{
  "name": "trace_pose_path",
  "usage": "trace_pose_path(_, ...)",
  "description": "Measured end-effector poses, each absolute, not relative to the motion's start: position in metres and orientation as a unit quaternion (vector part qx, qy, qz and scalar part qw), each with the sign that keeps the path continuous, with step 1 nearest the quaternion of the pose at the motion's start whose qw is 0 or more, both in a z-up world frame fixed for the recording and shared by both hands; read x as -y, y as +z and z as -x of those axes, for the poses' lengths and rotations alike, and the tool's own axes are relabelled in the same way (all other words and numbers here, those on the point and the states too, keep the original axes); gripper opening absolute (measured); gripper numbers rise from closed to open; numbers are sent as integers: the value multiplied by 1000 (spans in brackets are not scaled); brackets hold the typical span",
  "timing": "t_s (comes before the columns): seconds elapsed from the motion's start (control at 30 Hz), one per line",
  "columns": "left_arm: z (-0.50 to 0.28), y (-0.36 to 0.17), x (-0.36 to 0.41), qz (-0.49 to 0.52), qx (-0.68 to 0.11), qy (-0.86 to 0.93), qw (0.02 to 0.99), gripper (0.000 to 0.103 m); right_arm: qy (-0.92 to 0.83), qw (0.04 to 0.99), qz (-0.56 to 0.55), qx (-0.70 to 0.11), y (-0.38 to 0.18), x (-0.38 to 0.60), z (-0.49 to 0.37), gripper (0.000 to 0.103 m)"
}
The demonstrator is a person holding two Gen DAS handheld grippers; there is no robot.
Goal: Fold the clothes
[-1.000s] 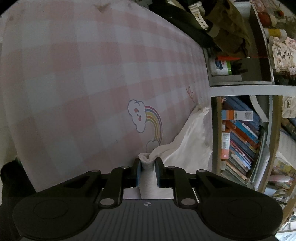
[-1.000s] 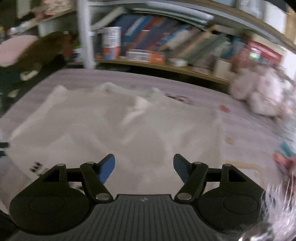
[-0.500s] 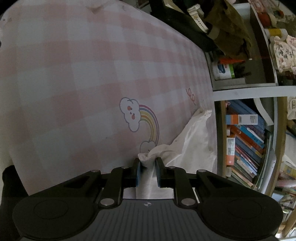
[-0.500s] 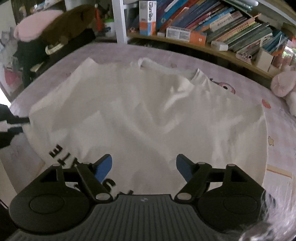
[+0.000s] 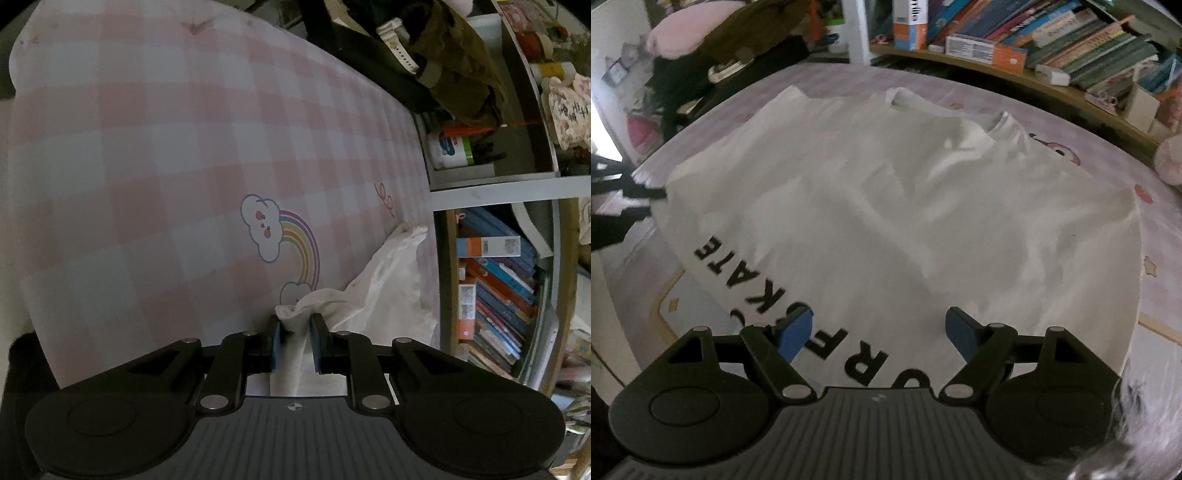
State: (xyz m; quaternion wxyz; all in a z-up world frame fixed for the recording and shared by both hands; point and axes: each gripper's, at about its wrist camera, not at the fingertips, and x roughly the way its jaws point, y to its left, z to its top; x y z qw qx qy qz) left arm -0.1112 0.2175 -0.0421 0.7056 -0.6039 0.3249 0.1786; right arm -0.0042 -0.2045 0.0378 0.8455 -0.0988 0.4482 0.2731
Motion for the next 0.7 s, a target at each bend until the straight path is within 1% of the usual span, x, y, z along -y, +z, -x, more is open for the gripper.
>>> trace_pose_path(0.23,93,-22,-205,501,-375,185,758,19,285,845,112,-439,40,206,12,79)
trace_pose_path(0.4,96,-23,-209,508,-375,178,755,19,268,854,109,-433,46,208,12,79)
trace_pose_path(0.5,97,-24,-211,511,-376,174,753,16,256,861,104,-428,50,204,13,79)
trace_pose_path(0.63,99,-22,-216,513,-380,151,755,8,252,866,106,-418,56,184,16,79)
trace_pose_path(0.7,100,-20,-219,512,-383,133,758,7,255,868,112,-411,60,168,18,79)
